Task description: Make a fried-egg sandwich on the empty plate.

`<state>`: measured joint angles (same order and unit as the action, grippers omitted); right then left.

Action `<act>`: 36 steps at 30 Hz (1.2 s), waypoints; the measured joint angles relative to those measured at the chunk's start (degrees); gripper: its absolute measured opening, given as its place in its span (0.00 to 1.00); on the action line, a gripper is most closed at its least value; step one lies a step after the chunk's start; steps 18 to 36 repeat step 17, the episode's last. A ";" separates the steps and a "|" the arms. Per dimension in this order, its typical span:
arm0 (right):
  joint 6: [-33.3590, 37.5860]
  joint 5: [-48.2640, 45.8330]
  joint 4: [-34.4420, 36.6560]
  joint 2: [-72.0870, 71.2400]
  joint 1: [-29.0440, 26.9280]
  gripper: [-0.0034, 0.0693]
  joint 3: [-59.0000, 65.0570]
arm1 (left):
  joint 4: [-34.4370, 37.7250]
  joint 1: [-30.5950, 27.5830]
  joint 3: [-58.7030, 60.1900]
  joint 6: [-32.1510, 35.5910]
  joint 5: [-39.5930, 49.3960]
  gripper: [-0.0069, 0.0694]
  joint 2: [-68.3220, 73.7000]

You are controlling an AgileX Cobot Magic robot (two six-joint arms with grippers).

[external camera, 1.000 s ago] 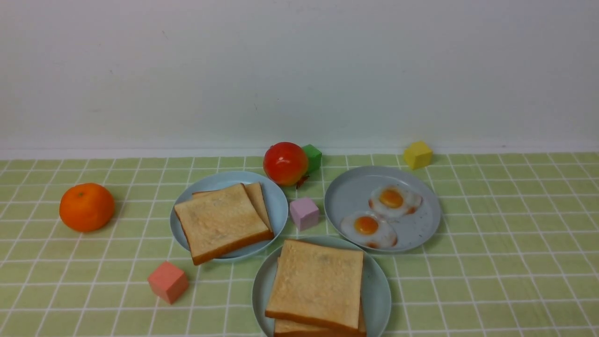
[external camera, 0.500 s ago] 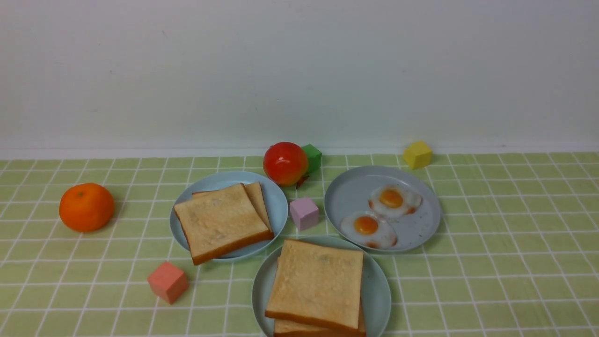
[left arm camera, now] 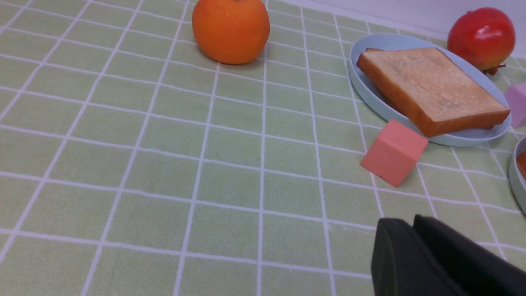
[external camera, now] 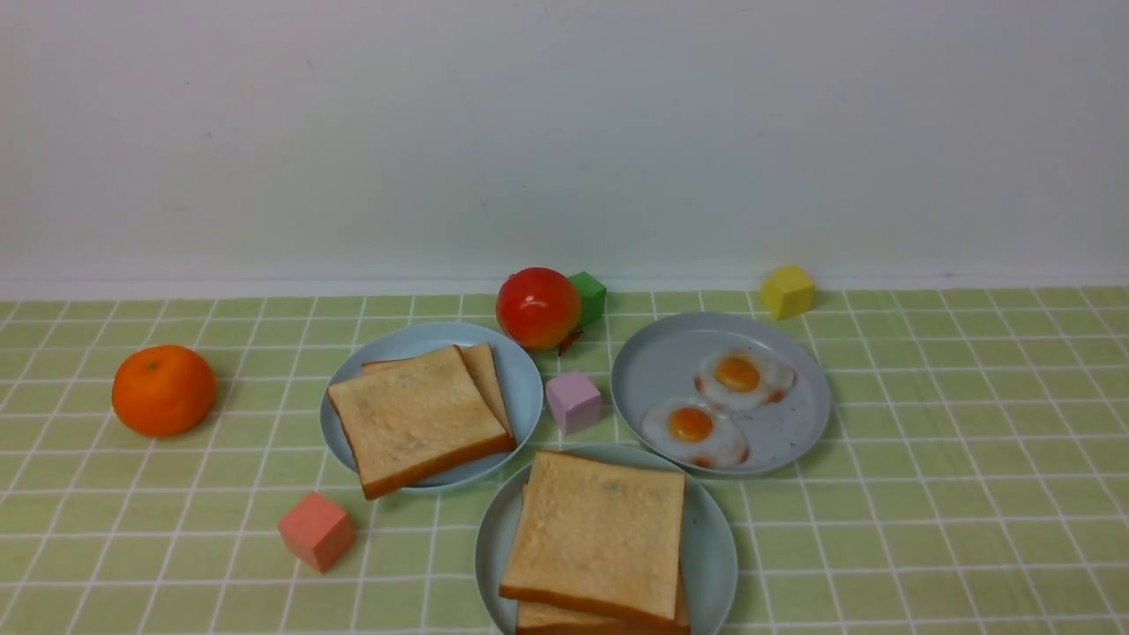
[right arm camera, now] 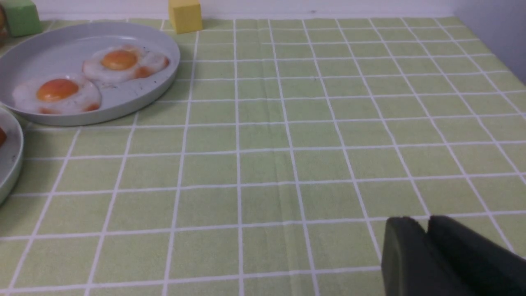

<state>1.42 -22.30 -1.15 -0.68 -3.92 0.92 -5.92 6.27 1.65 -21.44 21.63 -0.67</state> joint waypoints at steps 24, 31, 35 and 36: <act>0.00 0.00 0.05 0.00 0.00 0.21 0.00 | 0.00 0.00 0.00 0.00 0.00 0.18 0.00; 0.00 0.00 0.05 0.00 0.00 0.21 0.00 | 0.00 0.00 0.00 0.00 0.00 0.18 0.00; 0.00 0.00 0.05 0.00 0.00 0.21 0.00 | 0.00 0.00 0.00 0.00 0.00 0.18 0.00; 0.00 0.00 0.05 0.00 0.00 0.21 0.00 | 0.00 0.00 0.00 0.00 0.00 0.18 0.00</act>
